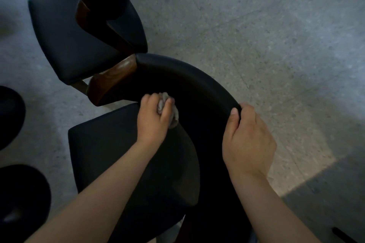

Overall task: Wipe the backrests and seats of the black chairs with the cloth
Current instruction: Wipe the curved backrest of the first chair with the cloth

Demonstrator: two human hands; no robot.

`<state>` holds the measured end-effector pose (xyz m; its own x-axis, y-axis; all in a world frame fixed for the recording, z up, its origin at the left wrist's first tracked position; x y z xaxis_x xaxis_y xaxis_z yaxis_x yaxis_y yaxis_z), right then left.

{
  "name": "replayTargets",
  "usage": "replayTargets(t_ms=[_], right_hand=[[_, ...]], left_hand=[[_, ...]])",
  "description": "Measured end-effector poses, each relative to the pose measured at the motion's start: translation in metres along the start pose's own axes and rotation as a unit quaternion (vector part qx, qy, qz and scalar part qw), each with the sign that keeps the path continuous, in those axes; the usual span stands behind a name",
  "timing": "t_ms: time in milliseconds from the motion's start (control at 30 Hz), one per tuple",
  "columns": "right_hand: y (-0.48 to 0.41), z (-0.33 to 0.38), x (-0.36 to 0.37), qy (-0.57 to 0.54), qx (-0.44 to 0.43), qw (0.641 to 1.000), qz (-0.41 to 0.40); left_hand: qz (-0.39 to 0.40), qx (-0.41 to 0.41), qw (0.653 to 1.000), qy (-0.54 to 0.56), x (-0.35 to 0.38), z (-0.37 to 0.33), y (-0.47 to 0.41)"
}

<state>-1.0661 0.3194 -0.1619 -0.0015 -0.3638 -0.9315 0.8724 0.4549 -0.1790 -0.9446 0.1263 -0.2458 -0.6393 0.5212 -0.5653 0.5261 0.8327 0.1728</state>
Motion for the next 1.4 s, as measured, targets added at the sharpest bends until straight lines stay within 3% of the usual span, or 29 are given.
replayTargets(t_ms=[133,233,333,533,900,1167,1400], right_hand=[[-0.001,0.001,-0.001,-0.001,0.006,1.000,-0.002],[0.000,0.001,-0.003,-0.004,0.007,1.000,-0.007],[0.000,0.002,-0.003,-0.005,0.005,1.000,-0.009],[0.000,0.001,-0.001,0.003,0.003,1.000,-0.009],[-0.001,0.001,-0.001,-0.008,-0.001,1.000,-0.007],[-0.001,0.002,-0.003,-0.008,-0.014,1.000,-0.023],[-0.001,0.001,-0.002,-0.004,-0.012,1.000,-0.011]], left_hand=[[-0.116,0.136,0.982,-0.055,-0.044,-0.068,-0.014],[-0.178,0.149,0.966,-0.113,-0.066,-0.089,-0.039],[-0.159,0.131,0.961,-0.183,-0.062,-0.084,-0.064],[-0.132,0.169,0.937,-0.275,-0.050,-0.084,-0.078],[-0.159,0.122,0.970,-0.137,-0.041,-0.044,-0.047],[-0.143,0.084,0.980,-0.106,-0.024,-0.009,-0.040],[-0.067,0.030,0.992,-0.099,0.006,0.044,-0.032]])
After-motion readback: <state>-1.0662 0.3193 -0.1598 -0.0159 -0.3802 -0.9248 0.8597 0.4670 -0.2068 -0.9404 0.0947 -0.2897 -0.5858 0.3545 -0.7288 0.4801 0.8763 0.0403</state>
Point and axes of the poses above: each hand's wrist, its own y-axis away from the middle knuckle, its own x-axis out of the palm, z = x × y, the point moved 8 cm from there along -y, towards the middle knuckle, and after that the axes turned 6 degrees about -x, right-handed, at the moved point
